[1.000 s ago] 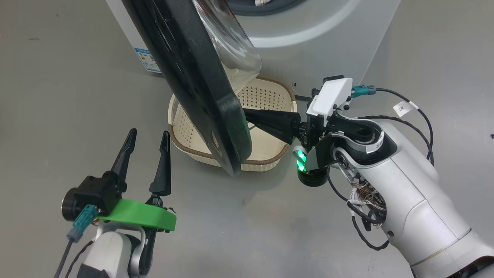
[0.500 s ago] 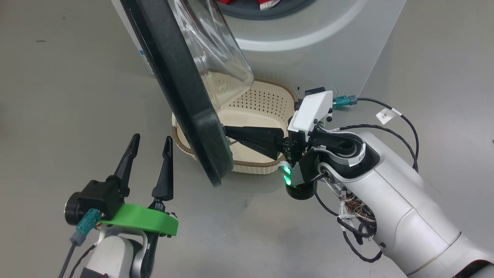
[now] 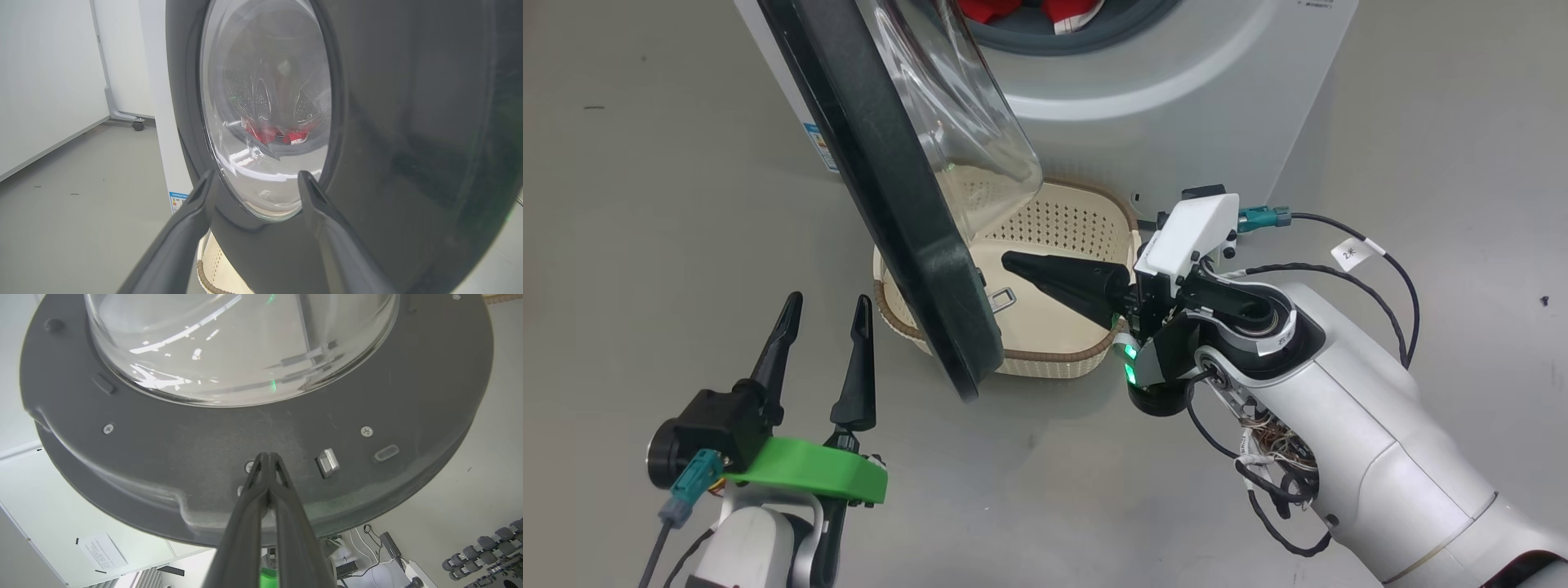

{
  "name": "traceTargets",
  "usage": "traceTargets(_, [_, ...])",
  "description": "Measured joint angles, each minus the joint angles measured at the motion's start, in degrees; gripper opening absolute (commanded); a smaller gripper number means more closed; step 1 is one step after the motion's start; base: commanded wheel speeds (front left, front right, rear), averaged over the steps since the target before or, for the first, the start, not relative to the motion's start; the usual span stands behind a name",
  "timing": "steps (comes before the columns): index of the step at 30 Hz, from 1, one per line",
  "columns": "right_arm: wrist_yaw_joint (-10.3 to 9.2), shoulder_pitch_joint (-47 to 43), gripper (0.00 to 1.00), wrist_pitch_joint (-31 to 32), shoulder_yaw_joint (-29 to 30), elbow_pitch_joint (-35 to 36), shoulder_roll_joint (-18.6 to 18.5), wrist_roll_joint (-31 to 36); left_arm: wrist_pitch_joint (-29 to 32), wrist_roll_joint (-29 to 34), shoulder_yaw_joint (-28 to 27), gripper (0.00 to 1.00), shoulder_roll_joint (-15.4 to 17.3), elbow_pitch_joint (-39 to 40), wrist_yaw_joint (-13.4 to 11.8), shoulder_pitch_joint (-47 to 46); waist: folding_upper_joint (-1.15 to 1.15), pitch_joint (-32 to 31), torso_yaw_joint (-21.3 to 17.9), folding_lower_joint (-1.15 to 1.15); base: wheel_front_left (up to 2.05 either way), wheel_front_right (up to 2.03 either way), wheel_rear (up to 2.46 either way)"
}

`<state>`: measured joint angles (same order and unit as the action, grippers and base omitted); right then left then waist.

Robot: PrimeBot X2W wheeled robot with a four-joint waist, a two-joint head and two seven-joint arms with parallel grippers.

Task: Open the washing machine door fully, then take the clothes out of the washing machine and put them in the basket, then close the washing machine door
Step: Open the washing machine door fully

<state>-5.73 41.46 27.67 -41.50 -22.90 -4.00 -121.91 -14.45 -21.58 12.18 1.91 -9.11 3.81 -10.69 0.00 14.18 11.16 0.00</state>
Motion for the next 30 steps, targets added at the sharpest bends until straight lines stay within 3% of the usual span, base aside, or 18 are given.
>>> traceTargets(5, [3.10,0.3,0.00,-4.4,-0.3,-0.6,-1.5,7.4,0.0,0.1,-1.3,1.00,0.0,0.0,0.0,0.3,0.00,-1.2,-1.4,0.00,0.00,0.00,0.00])
traceTargets(12, [8.83,0.4,0.00,-14.7,-2.4,-1.0,-9.3,22.9,0.0,0.4,-3.3,1.00,0.0,-0.4,-0.5,1.3,0.00,-3.4,-3.6,0.00,0.00,0.00,0.00])
traceTargets(16, [10.24,-0.3,0.00,-20.1,-2.5,-1.0,-10.9,27.5,0.0,0.6,-4.2,1.00,0.0,-0.6,-0.5,2.1,0.00,-4.3,-4.5,0.00,0.00,0.00,0.00])
traceTargets(22, [10.28,-5.5,0.00,-34.0,-2.2,-1.6,-14.3,37.5,0.0,1.6,-6.1,1.00,0.0,-0.5,-0.6,3.3,0.00,-6.3,-6.9,0.00,0.00,0.00,0.00])
traceTargets(30, [9.50,-8.9,0.00,-44.2,-3.6,-1.7,-16.6,46.2,0.0,2.2,-8.0,1.00,0.0,-0.5,-0.6,4.3,0.00,-7.5,-9.0,0.00,0.00,0.00,0.00])
